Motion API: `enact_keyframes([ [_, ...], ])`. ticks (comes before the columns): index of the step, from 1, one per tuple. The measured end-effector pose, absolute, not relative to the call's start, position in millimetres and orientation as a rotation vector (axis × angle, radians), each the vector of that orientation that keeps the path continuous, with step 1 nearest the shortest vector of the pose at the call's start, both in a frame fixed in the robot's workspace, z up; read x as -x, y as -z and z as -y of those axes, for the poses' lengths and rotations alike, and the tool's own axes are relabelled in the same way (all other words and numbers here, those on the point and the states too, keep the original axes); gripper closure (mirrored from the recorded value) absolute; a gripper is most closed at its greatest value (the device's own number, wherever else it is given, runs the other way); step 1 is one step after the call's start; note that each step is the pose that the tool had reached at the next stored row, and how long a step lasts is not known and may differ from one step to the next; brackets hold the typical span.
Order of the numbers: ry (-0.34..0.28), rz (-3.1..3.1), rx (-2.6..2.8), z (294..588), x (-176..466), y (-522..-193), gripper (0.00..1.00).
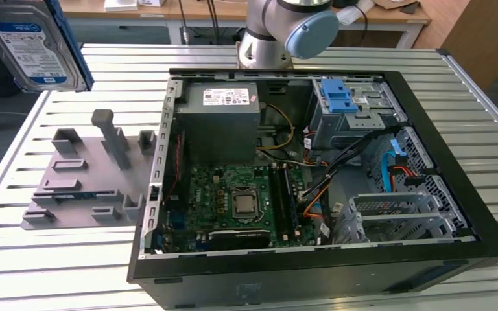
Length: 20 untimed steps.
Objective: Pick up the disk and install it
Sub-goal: 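Pick up the disk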
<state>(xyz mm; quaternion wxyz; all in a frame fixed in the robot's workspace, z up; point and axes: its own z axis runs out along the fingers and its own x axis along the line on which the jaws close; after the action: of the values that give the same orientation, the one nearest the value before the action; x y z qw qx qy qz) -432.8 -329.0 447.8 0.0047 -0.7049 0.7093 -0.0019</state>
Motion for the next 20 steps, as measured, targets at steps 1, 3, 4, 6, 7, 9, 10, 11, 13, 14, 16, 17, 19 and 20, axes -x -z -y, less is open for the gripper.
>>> enact_keyframes([
  [1, 0.006, -2.222, 2.208, 329.0, 432.8, -449.8, 0.64],
  [3, 0.006, -2.222, 2.208, 329.0, 432.8, -453.6, 0.64],
  [4, 0.006, -2.222, 2.208, 329.0, 432.8, -455.3, 0.64],
  [6, 0.006, -2.222, 2.208, 329.0, 432.8, -459.0, 0.64],
  [7, 0.006, -2.222, 2.208, 329.0, 432.8, -460.9, 0.64],
  [9, 0.006, -2.222, 2.208, 329.0, 432.8, -464.8, 0.64],
  [10, 0.006, -2.222, 2.208, 329.0, 432.8, -466.8, 0.64],
  [11, 0.006, -2.222, 2.208, 329.0, 432.8, -468.7, 0.64],
  [13, 0.006, -2.222, 2.208, 329.0, 432.8, -472.0, 0.64],
  [14, 0.006, -2.222, 2.208, 329.0, 432.8, -473.4, 0.64],
  [16, 0.006, -2.222, 2.208, 329.0, 432.8, -476.3, 0.64],
  [17, 0.006, -2.222, 2.208, 329.0, 432.8, -477.8, 0.64],
  [19, 0.006, -2.222, 2.208, 329.0, 432.8, -480.7, 0.64],
  [20, 0.006, -2.222, 2.208, 329.0, 432.8, -482.1, 0.64],
])
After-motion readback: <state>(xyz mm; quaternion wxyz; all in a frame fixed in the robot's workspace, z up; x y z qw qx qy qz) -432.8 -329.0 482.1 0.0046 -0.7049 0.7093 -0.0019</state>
